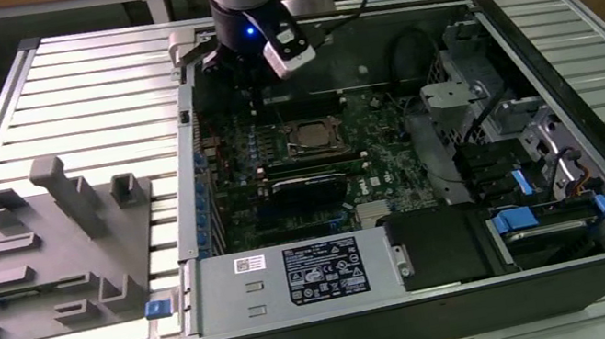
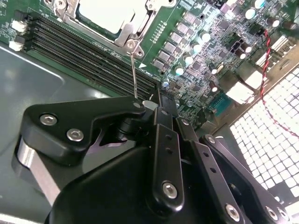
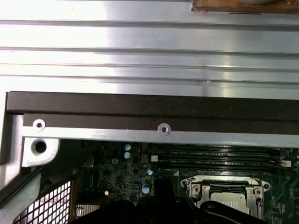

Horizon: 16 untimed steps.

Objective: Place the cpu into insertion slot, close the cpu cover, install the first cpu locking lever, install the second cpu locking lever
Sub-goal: 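Install the first cpu locking lever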

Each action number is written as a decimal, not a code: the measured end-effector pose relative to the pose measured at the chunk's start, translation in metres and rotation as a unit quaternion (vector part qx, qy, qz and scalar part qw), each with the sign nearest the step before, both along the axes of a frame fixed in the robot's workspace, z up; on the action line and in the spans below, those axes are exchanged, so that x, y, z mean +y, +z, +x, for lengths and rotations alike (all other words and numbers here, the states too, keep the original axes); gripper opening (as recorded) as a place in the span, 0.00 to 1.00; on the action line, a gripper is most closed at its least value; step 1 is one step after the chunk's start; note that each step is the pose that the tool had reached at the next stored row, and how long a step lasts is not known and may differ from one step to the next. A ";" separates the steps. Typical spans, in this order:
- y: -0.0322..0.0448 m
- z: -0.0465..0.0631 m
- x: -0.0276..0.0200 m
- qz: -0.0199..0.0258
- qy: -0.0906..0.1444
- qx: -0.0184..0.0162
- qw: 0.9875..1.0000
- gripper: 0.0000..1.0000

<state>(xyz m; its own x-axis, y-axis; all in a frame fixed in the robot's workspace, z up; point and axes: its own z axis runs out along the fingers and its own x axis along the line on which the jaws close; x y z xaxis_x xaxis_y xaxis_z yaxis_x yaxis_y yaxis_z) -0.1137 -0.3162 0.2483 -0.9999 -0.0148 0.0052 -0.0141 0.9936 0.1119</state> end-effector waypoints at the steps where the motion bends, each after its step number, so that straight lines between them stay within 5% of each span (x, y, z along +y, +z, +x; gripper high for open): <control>1: 0.0001 0.000 0.0001 0.001 0.000 0.000 1.000 0.11; 16: 0.0051 0.012 0.0004 0.003 0.000 0.000 1.000 0.11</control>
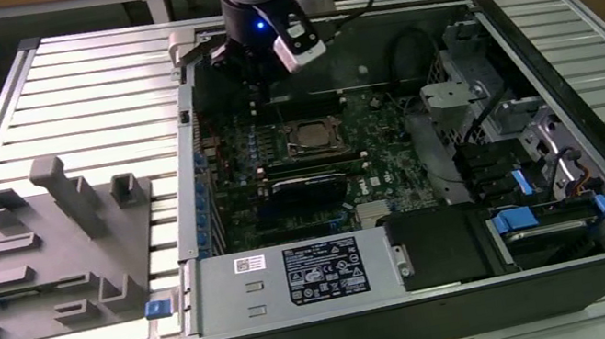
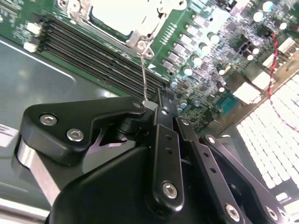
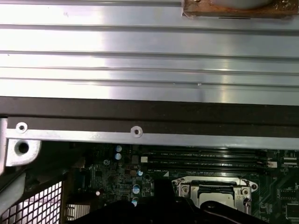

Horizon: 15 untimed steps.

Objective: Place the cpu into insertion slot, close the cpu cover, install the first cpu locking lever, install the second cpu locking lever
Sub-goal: 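Install the first cpu locking lever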

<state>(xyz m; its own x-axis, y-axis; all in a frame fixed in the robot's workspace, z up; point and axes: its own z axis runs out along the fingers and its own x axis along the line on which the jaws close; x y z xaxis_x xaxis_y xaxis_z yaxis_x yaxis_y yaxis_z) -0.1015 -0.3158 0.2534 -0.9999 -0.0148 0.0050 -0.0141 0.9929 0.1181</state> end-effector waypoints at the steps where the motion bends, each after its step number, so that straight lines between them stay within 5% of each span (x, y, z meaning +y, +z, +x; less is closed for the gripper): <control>1: 0.0000 0.001 0.0001 0.000 0.000 0.000 1.000 0.11; 15: 0.0001 0.021 0.0004 0.000 0.000 0.000 1.000 0.11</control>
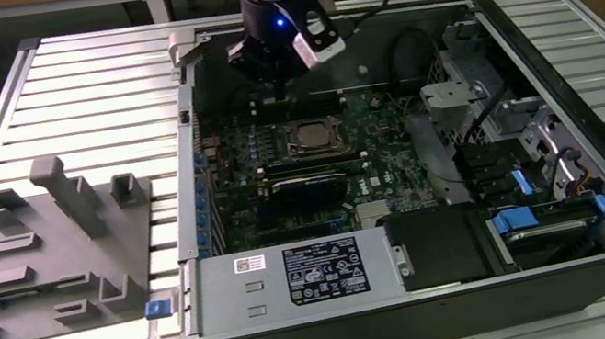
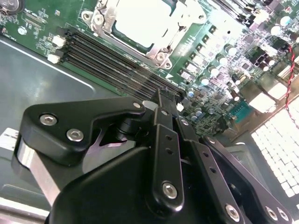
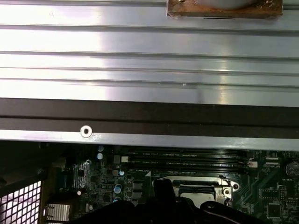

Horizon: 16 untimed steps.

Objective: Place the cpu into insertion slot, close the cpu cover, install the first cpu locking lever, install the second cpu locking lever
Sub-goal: 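Install the first cpu locking lever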

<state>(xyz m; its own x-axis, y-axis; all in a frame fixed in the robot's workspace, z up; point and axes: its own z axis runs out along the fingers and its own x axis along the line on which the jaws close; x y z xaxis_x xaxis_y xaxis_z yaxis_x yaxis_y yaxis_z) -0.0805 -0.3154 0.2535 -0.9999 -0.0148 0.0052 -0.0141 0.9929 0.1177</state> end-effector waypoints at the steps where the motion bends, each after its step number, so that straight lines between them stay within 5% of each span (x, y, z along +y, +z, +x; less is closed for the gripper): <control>1: 0.0000 0.000 0.0000 0.000 0.000 0.000 1.000 0.11; 8: -0.0003 0.001 0.0001 0.000 0.000 0.000 1.000 0.11; 16: -0.0022 0.014 0.0000 0.000 0.000 0.000 1.000 0.11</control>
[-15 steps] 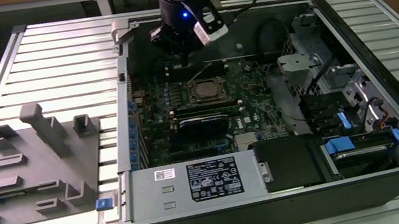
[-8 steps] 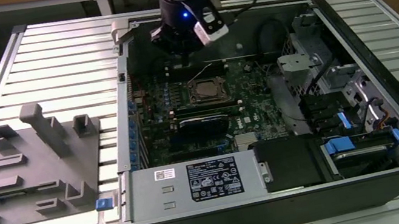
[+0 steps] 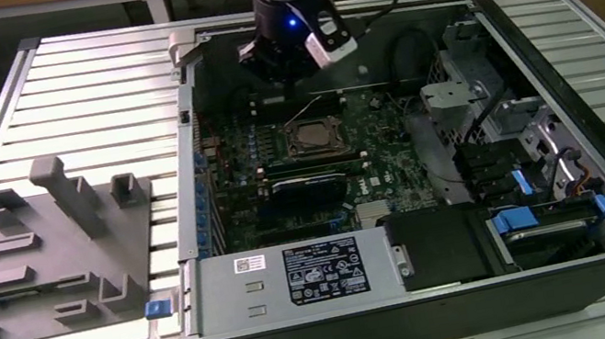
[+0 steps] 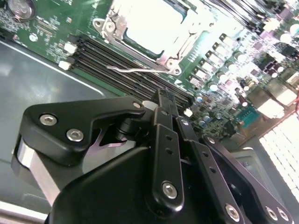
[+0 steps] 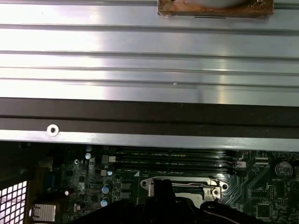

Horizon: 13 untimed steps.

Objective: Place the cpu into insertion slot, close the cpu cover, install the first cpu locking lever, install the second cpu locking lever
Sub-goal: 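Install the first cpu locking lever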

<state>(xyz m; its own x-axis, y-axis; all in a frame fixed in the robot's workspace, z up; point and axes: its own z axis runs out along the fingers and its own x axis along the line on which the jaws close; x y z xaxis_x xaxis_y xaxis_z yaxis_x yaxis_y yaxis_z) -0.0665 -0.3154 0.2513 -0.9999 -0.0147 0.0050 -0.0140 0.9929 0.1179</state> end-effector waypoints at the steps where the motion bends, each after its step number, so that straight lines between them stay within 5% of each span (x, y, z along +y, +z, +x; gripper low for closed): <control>1: -0.0005 0.002 0.0000 0.000 0.000 0.000 1.000 0.11; 13: -0.0120 0.013 0.0003 0.000 0.000 0.000 1.000 0.11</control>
